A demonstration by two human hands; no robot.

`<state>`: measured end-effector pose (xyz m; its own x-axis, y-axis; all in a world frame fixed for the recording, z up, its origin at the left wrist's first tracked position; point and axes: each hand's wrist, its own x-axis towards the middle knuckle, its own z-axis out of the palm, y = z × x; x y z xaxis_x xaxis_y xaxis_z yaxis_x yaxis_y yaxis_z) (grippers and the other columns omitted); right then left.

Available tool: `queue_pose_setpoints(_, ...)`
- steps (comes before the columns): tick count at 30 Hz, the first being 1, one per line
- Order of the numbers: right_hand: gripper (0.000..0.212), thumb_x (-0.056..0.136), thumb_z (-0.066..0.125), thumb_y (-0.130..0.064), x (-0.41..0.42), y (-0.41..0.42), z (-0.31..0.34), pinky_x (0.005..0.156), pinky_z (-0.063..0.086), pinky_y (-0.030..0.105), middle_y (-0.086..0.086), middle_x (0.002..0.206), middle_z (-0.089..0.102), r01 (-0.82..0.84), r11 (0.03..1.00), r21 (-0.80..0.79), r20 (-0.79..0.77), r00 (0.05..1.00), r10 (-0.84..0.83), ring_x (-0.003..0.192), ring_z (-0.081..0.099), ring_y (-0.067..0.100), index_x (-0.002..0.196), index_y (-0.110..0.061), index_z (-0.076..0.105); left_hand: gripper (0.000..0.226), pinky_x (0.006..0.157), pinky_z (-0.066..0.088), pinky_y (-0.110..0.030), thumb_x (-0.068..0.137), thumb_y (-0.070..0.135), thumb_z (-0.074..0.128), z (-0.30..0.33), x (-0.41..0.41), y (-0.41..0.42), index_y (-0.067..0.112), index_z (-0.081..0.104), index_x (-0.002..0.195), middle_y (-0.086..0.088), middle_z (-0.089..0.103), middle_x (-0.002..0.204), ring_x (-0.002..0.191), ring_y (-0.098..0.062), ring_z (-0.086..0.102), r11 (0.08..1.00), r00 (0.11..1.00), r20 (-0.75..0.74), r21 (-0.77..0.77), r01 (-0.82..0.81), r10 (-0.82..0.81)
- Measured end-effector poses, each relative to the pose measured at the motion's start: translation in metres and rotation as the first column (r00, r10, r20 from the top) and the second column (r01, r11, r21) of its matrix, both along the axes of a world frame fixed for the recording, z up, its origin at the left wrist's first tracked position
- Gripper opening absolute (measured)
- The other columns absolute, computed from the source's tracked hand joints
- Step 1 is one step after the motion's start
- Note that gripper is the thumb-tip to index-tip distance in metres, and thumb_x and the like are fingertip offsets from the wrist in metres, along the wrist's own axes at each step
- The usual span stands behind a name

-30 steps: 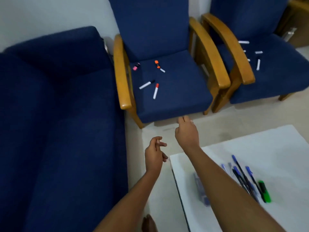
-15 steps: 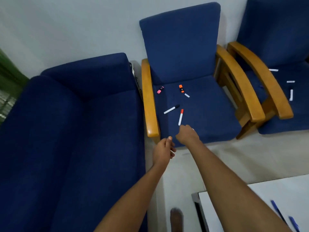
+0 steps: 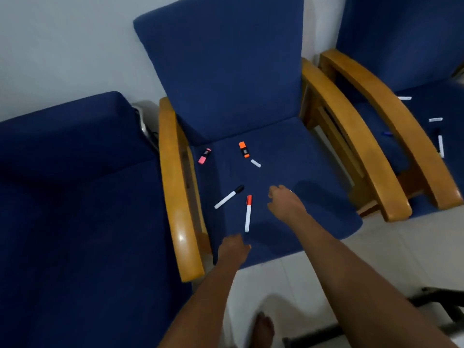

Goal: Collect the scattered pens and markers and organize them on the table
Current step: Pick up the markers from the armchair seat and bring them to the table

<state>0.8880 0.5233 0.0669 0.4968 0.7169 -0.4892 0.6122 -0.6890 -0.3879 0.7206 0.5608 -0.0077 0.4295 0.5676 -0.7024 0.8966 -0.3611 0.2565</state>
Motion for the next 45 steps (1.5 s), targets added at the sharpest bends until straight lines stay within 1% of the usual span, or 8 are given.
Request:
queue_pose_setpoints(12, 0.026, 0.093, 0.043, -0.004, 0.138, 0.096, -0.088, 0.071, 0.041, 0.031, 0.010, 0.122, 0.048, -0.114, 0.992, -0.051, 0.024, 0.993, 0.115, 0.090, 0.045, 0.021, 0.118, -0.005, 0.049, 0.066, 0.096, 0.045, -0.031, 0.094, 0.027, 0.055, -0.112, 0.120, 0.064, 0.004, 0.020, 0.144, -0.013, 0.038, 0.138, 0.126, -0.025, 0.043, 0.941, 0.967, -0.224, 0.285, 0.183, -0.120)
queue_pose_setpoints(14, 0.027, 0.094, 0.043, -0.004, 0.156, 0.115, -0.098, 0.074, 0.041, 0.032, 0.011, 0.126, 0.046, -0.136, 0.986, -0.094, -0.007, 0.991, 0.136, 0.094, 0.047, 0.024, 0.120, -0.004, 0.048, 0.063, 0.082, 0.051, -0.028, 0.087, 0.022, 0.064, -0.120, 0.130, 0.073, 0.003, 0.030, 0.136, -0.012, 0.050, 0.126, 0.111, -0.021, 0.056, 0.939, 0.970, -0.213, 0.293, 0.179, -0.119)
queue_pose_setpoints(18, 0.028, 0.095, 0.042, -0.007, 0.177, 0.156, -0.105, 0.081, 0.044, 0.034, 0.013, 0.130, 0.045, -0.134, 0.983, -0.129, -0.066, 0.990, 0.126, 0.105, 0.049, 0.028, 0.123, -0.003, 0.046, 0.076, 0.036, 0.044, -0.020, 0.024, 0.012, 0.091, -0.118, 0.138, 0.101, 0.012, 0.048, 0.086, -0.001, 0.060, 0.063, 0.045, -0.012, 0.058, 0.956, 0.981, -0.057, 0.222, 0.193, -0.185)
queue_pose_setpoints(23, 0.040, 0.095, 0.048, -0.020, 0.183, 0.196, -0.107, 0.096, 0.046, 0.040, 0.014, 0.134, 0.044, -0.169, 0.964, -0.204, -0.145, 0.979, 0.141, 0.120, 0.047, 0.031, 0.132, -0.004, 0.042, 0.051, 0.060, 0.052, -0.031, 0.048, 0.022, 0.090, -0.104, 0.129, 0.149, 0.012, 0.062, 0.089, -0.004, 0.059, 0.079, 0.068, -0.020, 0.060, 0.928, 0.974, -0.072, 0.296, 0.226, -0.214)
queue_pose_setpoints(27, 0.048, 0.093, 0.055, -0.025, 0.179, 0.227, -0.136, 0.093, 0.045, 0.038, 0.013, 0.136, 0.044, -0.188, 0.957, -0.222, -0.155, 0.975, 0.156, 0.124, 0.044, 0.030, 0.134, -0.005, 0.039, 0.042, 0.103, 0.032, -0.031, 0.096, 0.023, 0.045, -0.128, 0.108, 0.173, 0.014, 0.036, 0.136, -0.005, 0.045, 0.134, 0.123, -0.022, 0.042, 0.922, 0.942, -0.224, 0.240, 0.303, -0.251)
queue_pose_setpoints(32, 0.074, 0.086, 0.068, -0.027, 0.163, 0.238, -0.177, 0.090, 0.047, 0.038, 0.013, 0.139, 0.040, -0.089, 0.948, -0.304, -0.161, 0.986, 0.041, 0.128, 0.042, 0.029, 0.142, -0.005, 0.025, 0.030, 0.099, 0.034, -0.028, 0.096, 0.019, 0.038, -0.129, 0.120, 0.199, 0.012, 0.040, 0.126, -0.004, 0.049, 0.127, 0.116, -0.019, 0.047, 0.946, 0.983, -0.086, 0.271, 0.178, -0.161)
queue_pose_setpoints(38, 0.047, 0.092, 0.057, -0.012, 0.164, 0.236, -0.200, 0.088, 0.049, 0.035, 0.012, 0.133, 0.046, -0.159, 0.943, -0.291, -0.077, 0.987, 0.142, 0.123, 0.048, 0.026, 0.133, -0.005, 0.035, 0.030, 0.079, 0.048, -0.040, 0.091, 0.005, 0.046, -0.106, 0.163, 0.277, 0.004, 0.048, 0.121, -0.014, 0.048, 0.124, 0.101, -0.033, 0.058, 0.867, 0.954, 0.168, 0.400, -0.296, 0.248)
queue_pose_setpoints(45, 0.043, 0.094, 0.044, -0.012, 0.190, 0.259, -0.190, 0.069, 0.039, 0.034, 0.017, 0.127, 0.048, 0.089, 0.986, -0.143, -0.114, 0.988, -0.105, 0.106, 0.055, 0.035, 0.134, -0.006, 0.030, 0.049, 0.081, 0.048, -0.044, 0.092, 0.031, 0.058, -0.103, 0.172, 0.341, 0.007, 0.041, 0.131, -0.018, 0.039, 0.138, 0.104, -0.040, 0.060, 0.857, 0.918, -0.054, 0.385, -0.343, 0.392)
